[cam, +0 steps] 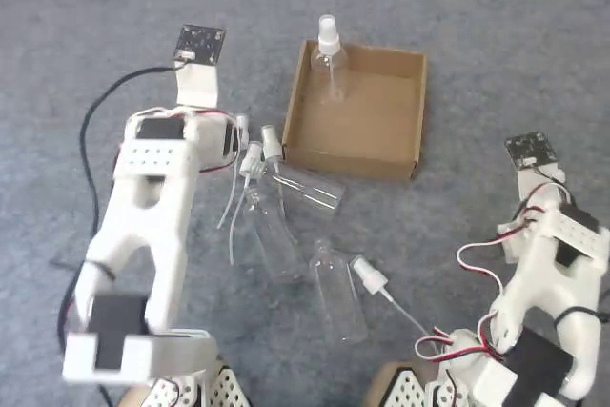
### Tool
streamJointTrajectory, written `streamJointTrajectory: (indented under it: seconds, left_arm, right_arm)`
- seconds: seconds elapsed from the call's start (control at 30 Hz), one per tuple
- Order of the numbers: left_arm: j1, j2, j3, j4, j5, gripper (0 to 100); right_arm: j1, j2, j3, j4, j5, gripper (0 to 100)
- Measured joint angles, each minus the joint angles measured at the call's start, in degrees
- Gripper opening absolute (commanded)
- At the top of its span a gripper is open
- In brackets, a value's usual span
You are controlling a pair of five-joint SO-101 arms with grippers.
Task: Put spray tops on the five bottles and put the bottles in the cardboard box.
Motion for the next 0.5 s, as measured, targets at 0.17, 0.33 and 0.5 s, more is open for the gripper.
streamJointTrajectory:
  seconds: [0.17, 0.33, 0.5]
  left_arm:
    - [0.97, 12.13, -9.93, 0.00, 3.16, 16]
    - [1.05, 24.62, -20.31, 0.00, 5.71, 16]
    - [1.14, 33.76, -28.40, 0.62, 6.15, 14]
  right_arm:
    - [1.23, 0.09, 0.62, -0.44, 9.93, 10.9]
    - [1.23, 0.09, 0.62, -0.44, 11.60, 11.0]
    - [1.49, 0.09, 0.62, -0.44, 11.60, 11.0]
